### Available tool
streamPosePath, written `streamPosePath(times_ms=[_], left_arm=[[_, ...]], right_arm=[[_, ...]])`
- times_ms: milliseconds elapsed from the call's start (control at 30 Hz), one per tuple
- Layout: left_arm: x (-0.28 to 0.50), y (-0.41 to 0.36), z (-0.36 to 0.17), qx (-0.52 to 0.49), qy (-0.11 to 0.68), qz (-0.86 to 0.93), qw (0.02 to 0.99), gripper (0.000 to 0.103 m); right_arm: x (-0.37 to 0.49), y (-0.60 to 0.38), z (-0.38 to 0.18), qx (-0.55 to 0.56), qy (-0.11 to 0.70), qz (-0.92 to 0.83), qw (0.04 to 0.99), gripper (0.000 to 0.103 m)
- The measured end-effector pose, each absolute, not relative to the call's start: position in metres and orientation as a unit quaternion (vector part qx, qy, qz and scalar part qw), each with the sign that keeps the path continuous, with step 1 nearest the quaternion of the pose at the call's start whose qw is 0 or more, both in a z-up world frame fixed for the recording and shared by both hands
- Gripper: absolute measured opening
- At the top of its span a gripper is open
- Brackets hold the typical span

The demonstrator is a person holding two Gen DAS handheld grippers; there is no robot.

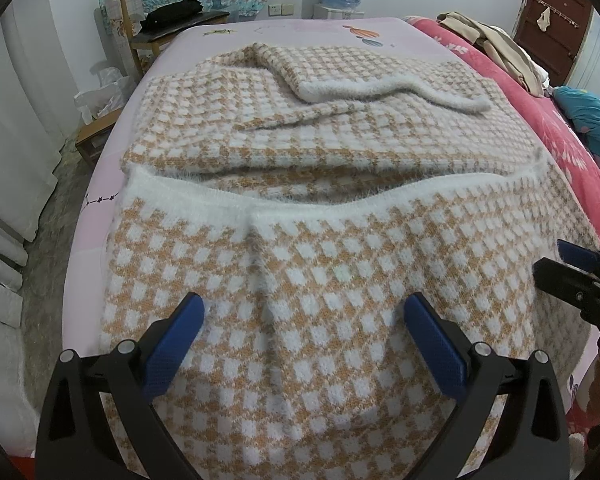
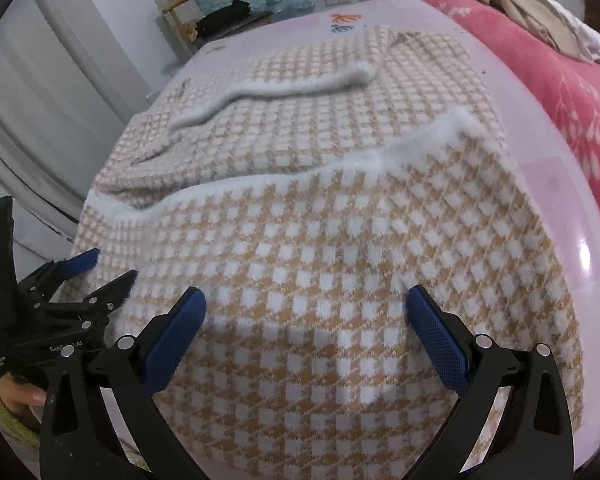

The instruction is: Fold large clothes

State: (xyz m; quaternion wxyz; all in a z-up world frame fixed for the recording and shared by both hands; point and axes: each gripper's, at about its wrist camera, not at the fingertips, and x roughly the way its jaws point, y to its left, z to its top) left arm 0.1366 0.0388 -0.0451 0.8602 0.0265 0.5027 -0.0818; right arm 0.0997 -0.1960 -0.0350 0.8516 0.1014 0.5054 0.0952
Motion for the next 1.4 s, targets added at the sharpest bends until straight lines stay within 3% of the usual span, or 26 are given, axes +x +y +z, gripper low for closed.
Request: streamPosePath(times_ms=[1400], left_arm=[[0.1343,0.0384,-0.0402,0.024,0.492,-0.086,0.866,0.099]], right_arm=[[0.0991,-0.1938,-0.0367,0.104,0.506,0.095,0.851,0.096]])
